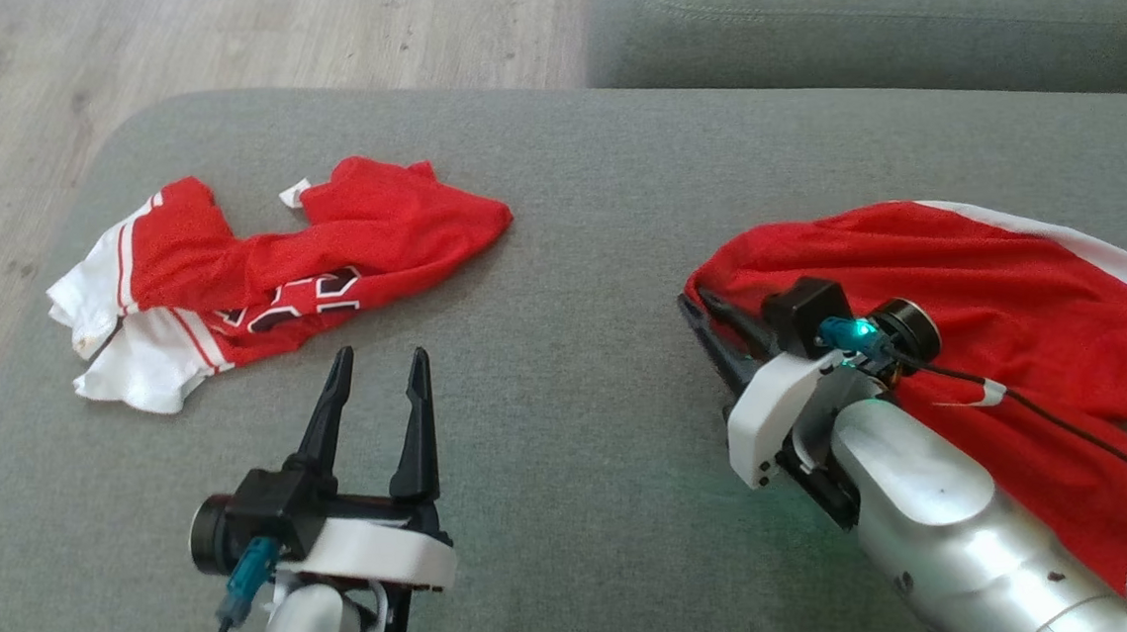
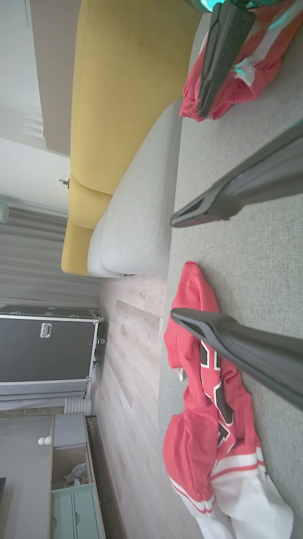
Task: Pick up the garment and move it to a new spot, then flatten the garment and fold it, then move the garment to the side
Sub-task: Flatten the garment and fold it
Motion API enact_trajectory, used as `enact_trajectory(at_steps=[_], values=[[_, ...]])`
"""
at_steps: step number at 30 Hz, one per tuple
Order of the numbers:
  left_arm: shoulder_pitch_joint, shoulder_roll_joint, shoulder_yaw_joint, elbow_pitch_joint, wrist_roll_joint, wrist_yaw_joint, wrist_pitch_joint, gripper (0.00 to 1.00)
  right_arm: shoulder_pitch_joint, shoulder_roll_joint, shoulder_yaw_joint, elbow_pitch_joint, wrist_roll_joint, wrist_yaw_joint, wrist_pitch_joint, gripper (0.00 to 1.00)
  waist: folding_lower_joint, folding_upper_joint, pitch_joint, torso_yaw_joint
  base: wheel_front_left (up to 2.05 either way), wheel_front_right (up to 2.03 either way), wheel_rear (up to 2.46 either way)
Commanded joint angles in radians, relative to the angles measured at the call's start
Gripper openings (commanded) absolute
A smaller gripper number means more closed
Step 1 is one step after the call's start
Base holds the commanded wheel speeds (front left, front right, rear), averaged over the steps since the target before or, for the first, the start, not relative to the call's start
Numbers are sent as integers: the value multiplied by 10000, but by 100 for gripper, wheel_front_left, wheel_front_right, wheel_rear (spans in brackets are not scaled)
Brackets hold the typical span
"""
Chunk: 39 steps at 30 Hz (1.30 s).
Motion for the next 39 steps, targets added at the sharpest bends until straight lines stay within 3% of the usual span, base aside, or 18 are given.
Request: enact_trajectory(at_steps=[1,9,18,25,31,39], values=[[-506,31,235,-274,-44,90,-67,100,-435,104,237,-215,212,37,-196,100,0,0,41,53,0,0,0],[-434,31,506,-325,26,143,-67,100,-544,105,356,-72,768,37,-581,100,0,0,-180,-494,0,0,0],[-290,31,718,-418,146,100,-67,100,-170,28,-1170,-212,-192,37,-765,100,0,0,-496,-1340,0,0,0],[-104,40,938,-605,362,75,-67,100,1376,-496,-3747,-2763,-1703,37,-773,100,0,0,-688,-1943,0,0,0],[7,36,954,-690,340,25,-67,100,3534,-102,-5809,-4918,-2514,37,-774,100,0,0,-640,-2278,0,0,0],[-76,33,834,-706,288,-9,-67,100,4561,98,-6340,-5385,-2360,37,-775,100,0,0,-434,-2412,0,0,0]])
